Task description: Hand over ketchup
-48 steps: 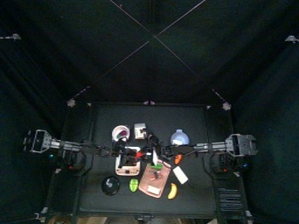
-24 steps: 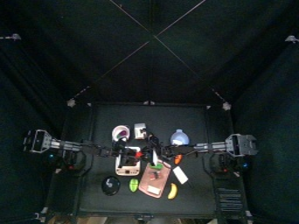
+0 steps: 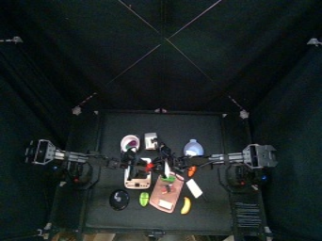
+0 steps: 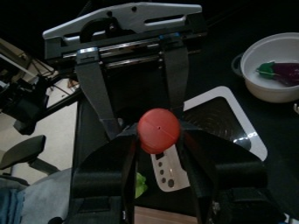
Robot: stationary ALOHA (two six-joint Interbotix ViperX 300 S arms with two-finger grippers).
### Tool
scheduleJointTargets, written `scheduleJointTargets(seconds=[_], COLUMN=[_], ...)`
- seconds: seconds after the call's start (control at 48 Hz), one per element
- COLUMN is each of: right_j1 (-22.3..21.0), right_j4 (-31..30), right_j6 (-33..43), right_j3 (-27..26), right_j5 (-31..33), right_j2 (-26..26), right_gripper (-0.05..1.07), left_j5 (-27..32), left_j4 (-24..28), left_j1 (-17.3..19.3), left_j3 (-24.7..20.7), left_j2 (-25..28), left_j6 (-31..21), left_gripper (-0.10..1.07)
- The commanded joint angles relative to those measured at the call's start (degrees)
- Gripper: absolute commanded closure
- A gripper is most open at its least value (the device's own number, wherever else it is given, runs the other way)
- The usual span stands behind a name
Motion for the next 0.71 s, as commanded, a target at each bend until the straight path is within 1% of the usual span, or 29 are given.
scheduleJointTargets(seconds=[0.0, 0.688], right_j1=[-0.18, 0.09], right_j4=[0.18, 0.18], right_j6=[0.00, 0.18], right_j3=[-0.35, 0.00], right_j5=[-0.09, 0.00], right_j2=[-1.05, -1.58], right_gripper=[0.44, 0.44], left_j5=[-0.62, -0.62], left_j4=[-0.09, -0.09], left_j1=[0.35, 0.70], left_j3=[-0.62, -0.35], left_j2=[-0.18, -0.18], left_j6=[0.09, 0.09], left_gripper=[0.13, 0.13])
